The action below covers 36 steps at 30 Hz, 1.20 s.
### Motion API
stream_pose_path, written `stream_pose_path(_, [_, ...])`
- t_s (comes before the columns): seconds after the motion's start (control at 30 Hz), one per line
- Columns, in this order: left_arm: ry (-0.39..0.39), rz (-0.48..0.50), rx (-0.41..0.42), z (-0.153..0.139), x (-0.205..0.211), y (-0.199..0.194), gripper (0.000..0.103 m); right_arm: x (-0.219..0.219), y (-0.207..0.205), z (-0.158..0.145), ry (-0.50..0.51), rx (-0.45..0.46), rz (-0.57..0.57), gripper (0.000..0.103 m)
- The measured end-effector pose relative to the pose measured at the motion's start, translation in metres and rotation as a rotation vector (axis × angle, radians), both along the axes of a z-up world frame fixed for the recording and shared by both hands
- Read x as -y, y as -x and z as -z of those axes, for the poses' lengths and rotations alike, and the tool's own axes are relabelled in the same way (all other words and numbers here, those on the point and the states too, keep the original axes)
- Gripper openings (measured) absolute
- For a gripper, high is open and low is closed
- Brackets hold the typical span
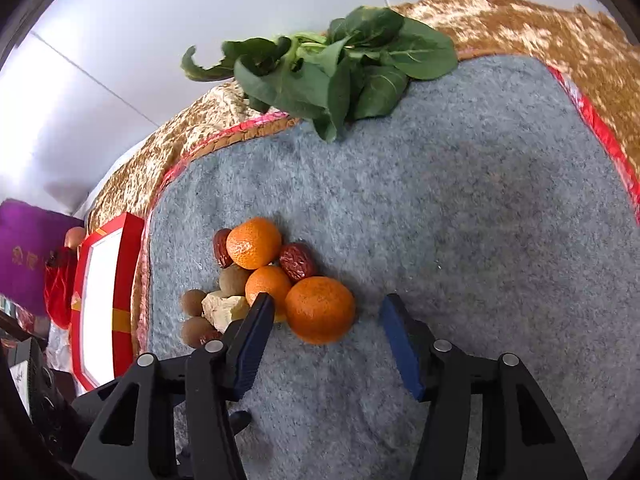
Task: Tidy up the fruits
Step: 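Grasp the round pale cake with the left tool while the right tool grasps a mandarin, then carry the cake and mandarin with both tools over the white tray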
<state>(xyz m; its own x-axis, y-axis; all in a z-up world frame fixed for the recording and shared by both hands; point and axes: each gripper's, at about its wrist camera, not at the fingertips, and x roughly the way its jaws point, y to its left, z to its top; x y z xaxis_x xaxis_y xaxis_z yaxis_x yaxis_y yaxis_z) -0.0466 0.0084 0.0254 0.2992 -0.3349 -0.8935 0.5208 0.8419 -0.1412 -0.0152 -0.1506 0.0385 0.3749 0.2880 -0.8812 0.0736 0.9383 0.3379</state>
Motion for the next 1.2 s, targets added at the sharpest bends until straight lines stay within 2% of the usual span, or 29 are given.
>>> stream_pose_path(0.1, [0.000,-0.011,-0.007,0.000,0.000,-0.001,0.038,-0.004,-0.002,0.001,-0.004,0.009,-0.005,0.049])
stream_pose_path(0.23, [0.005,-0.016,-0.010,-0.001,-0.001,0.001,0.036,0.001,-0.003,0.007,-0.102,-0.018,0.000,0.036])
stream_pose_path(0.33, [0.008,-0.031,-0.009,-0.003,-0.004,0.000,0.027,0.007,-0.002,0.010,-0.147,-0.024,0.014,0.036])
stream_pose_path(0.4, [0.018,-0.046,-0.013,-0.005,-0.008,-0.001,0.024,0.007,-0.001,0.009,-0.152,-0.021,0.014,0.036])
stream_pose_path(0.47, [0.039,-0.055,-0.019,-0.007,-0.013,-0.001,0.024,0.007,0.000,0.007,-0.151,-0.021,0.017,0.036])
stream_pose_path(0.57, [0.028,-0.050,-0.007,-0.009,-0.013,0.003,0.024,0.008,0.006,-0.001,-0.164,-0.015,0.010,0.036])
stream_pose_path(0.73, [0.026,-0.049,0.013,-0.017,-0.015,0.008,0.024,0.004,0.019,-0.022,-0.179,0.043,-0.022,0.036])
stream_pose_path(0.87, [0.048,-0.084,0.052,-0.039,-0.029,0.013,0.024,-0.012,0.023,-0.032,-0.219,0.077,-0.077,0.036])
stream_pose_path(0.97, [0.036,-0.152,0.084,-0.054,-0.051,0.014,0.024,-0.034,0.022,-0.036,-0.266,0.089,-0.139,0.036])
stream_pose_path(1.07, [-0.025,-0.270,0.153,-0.069,-0.088,0.019,0.024,-0.068,0.022,-0.040,-0.257,0.114,-0.212,0.036])
stream_pose_path(1.2, [-0.077,-0.511,0.221,-0.087,-0.157,0.028,0.024,-0.120,0.030,-0.048,-0.229,0.165,-0.333,0.036])
